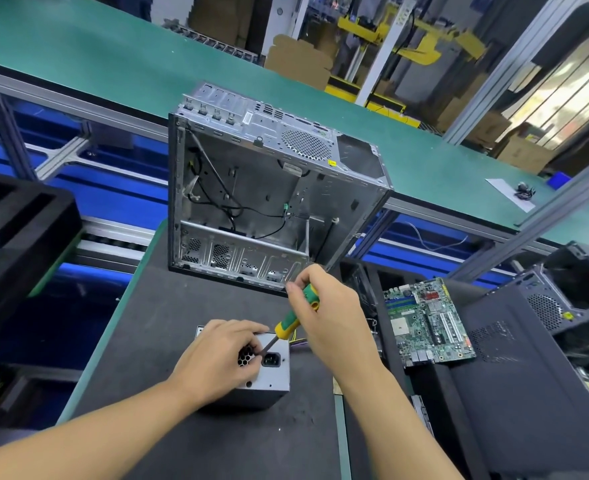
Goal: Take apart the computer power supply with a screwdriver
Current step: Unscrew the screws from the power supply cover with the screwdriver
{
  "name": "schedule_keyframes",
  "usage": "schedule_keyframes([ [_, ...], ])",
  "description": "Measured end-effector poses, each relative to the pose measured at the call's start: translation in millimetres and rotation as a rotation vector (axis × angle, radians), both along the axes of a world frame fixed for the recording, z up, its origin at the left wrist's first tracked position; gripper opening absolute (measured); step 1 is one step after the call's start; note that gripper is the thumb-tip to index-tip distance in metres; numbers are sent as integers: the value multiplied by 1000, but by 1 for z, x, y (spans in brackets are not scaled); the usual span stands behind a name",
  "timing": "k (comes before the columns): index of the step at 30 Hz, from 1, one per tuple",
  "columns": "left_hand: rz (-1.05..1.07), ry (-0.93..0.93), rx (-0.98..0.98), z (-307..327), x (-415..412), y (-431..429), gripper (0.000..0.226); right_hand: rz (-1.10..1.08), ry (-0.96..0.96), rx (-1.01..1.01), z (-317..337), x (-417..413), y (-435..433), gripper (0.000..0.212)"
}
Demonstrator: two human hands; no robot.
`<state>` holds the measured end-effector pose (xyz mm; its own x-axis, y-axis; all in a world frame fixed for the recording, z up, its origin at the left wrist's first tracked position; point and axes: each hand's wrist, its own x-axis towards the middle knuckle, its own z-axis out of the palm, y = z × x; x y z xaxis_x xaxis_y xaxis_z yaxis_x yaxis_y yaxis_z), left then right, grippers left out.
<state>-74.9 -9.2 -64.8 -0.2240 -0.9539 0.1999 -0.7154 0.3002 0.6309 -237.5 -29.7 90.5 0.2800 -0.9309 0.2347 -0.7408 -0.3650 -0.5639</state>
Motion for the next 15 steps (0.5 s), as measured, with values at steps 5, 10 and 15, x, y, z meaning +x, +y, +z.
schedule_keyframes([
  [5, 16, 47, -7, 0, -1, 1, 6, 91, 61, 44, 6, 4, 2, 19],
  [10, 8, 37, -31, 0, -1, 2, 13, 201, 144, 96, 14, 4, 5, 12],
  [15, -5, -12, -39, 0, -4, 3, 19, 221, 208, 119, 17, 2, 4, 17],
])
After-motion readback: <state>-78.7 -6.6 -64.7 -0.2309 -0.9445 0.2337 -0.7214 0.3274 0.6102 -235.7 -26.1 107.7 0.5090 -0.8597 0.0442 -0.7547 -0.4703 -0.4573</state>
